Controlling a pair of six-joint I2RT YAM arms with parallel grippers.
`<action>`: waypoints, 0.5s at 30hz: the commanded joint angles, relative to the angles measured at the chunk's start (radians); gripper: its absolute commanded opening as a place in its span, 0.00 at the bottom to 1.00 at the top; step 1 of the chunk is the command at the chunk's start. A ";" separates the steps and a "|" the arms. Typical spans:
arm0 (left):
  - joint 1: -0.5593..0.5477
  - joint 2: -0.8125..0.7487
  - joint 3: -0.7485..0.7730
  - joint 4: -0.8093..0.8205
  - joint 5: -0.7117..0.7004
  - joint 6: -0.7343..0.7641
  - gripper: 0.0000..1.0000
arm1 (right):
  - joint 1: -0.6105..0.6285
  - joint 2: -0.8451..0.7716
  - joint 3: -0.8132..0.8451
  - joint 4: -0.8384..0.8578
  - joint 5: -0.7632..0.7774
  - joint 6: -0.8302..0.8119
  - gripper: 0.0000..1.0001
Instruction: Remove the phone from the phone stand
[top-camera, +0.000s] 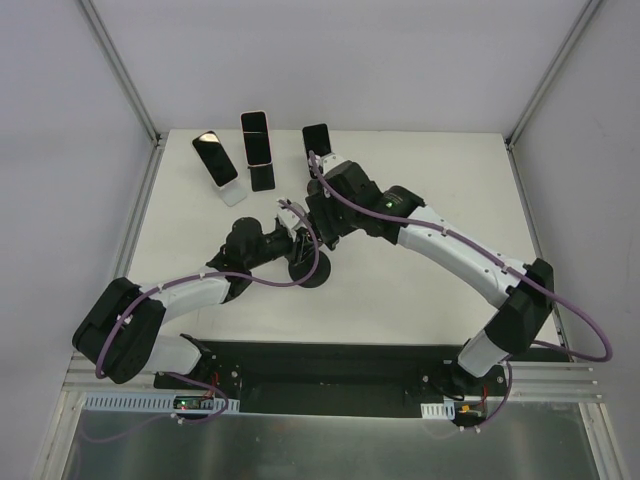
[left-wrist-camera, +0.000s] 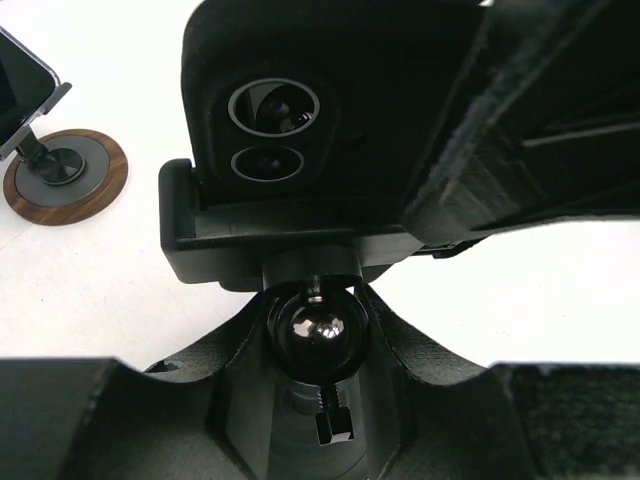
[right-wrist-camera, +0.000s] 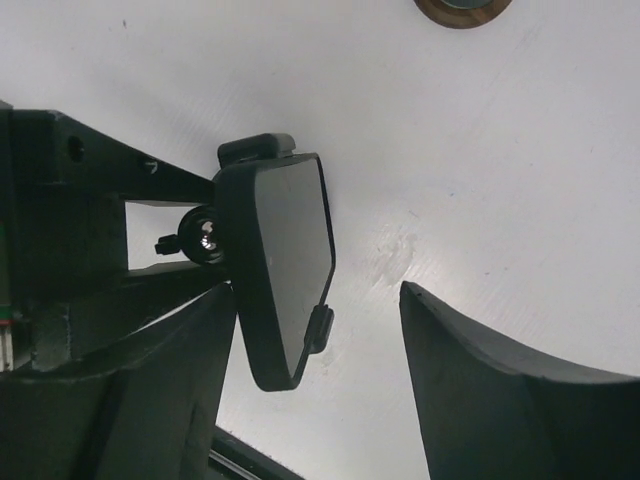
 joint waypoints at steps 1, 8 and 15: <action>-0.014 -0.029 0.007 0.062 -0.026 -0.024 0.00 | 0.008 -0.096 -0.117 0.210 -0.038 -0.003 0.67; -0.022 -0.031 0.016 0.033 -0.019 -0.081 0.00 | 0.003 -0.167 -0.267 0.465 -0.035 -0.071 0.58; -0.028 -0.032 0.025 -0.004 -0.013 -0.087 0.00 | -0.003 -0.165 -0.284 0.537 -0.037 -0.117 0.49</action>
